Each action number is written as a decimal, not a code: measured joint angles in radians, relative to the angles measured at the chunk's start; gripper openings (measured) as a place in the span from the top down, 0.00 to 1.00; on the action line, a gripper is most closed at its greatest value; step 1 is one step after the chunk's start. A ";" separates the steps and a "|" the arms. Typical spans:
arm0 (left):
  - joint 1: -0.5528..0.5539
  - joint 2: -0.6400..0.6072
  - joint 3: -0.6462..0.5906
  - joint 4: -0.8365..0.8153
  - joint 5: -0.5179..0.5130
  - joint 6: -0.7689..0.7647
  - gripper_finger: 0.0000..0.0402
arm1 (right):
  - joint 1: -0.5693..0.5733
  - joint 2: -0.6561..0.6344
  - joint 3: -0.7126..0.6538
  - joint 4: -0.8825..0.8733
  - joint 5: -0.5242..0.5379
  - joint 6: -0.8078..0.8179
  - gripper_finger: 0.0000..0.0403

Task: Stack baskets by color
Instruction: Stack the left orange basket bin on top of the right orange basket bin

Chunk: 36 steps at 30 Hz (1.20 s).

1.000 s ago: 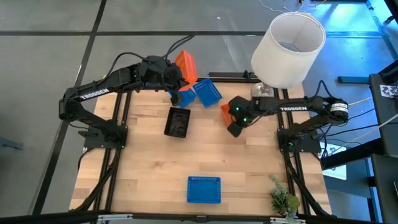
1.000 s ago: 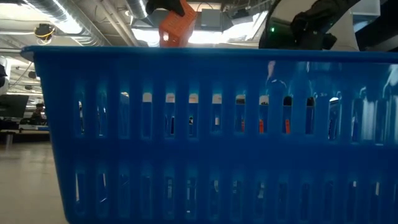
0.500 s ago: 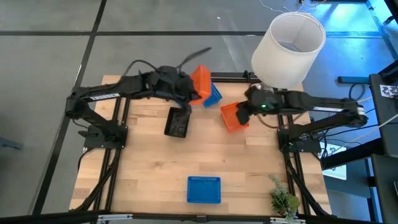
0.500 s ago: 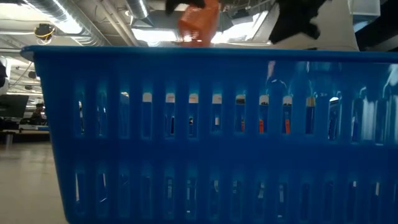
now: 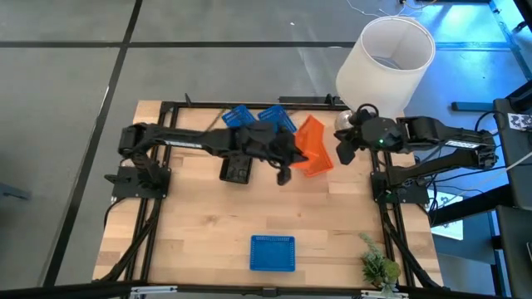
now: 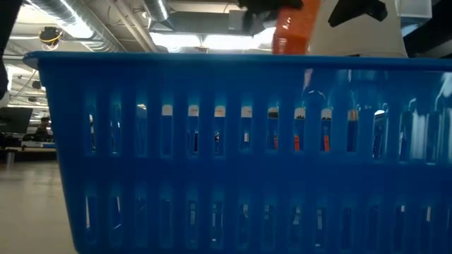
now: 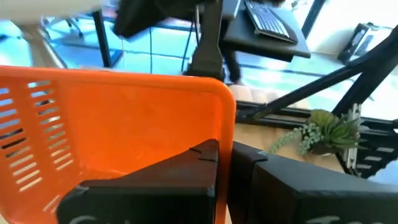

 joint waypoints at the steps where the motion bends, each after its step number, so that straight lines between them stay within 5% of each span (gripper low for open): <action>1: -0.005 0.023 0.000 0.025 -0.004 -0.004 1.00 | 0.000 -0.002 0.000 -0.009 -0.001 -0.004 0.88; 15: -0.015 0.271 -0.001 0.211 -0.148 -0.049 1.00 | 0.000 -0.003 0.000 -0.018 -0.020 -0.107 0.88; 36: -0.006 0.330 0.000 0.156 -0.248 -0.026 1.00 | 0.000 -0.003 0.000 -0.021 -0.020 -0.129 0.88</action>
